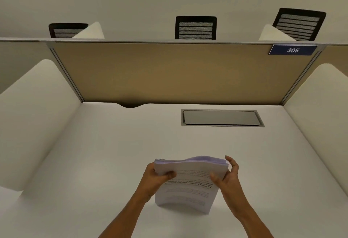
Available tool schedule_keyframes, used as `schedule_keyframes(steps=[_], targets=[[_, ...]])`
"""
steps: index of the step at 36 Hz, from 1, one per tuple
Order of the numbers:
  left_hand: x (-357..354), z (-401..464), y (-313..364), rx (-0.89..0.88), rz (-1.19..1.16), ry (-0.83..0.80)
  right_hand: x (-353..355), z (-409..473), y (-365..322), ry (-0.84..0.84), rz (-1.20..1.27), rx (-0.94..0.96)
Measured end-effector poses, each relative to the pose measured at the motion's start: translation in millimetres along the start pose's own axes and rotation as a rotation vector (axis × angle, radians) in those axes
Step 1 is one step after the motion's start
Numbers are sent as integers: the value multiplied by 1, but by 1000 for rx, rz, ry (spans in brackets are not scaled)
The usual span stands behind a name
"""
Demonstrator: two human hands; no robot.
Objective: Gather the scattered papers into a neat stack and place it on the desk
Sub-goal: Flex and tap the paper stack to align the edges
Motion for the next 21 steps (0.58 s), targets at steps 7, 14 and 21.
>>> schedule_keyframes(steps=[7, 14, 21], targets=[[7, -8, -4, 15, -34, 4, -18, -1, -4, 72, -54, -7], [22, -9, -5, -8, -62, 121, -22, 6, -20, 109, -58, 61], [22, -11, -9, 0, -37, 65, -18, 10, -6, 51, -85, 34]])
Point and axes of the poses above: each hand's wrist, its own z-axis towards the middle knuckle, its own x-axis out of the back of the hand, y = z × x, the point moved 5 cm from there along z, towards the middle knuckle, and after that the axes turned 7 degrees about -x, right-handed, at the moved point
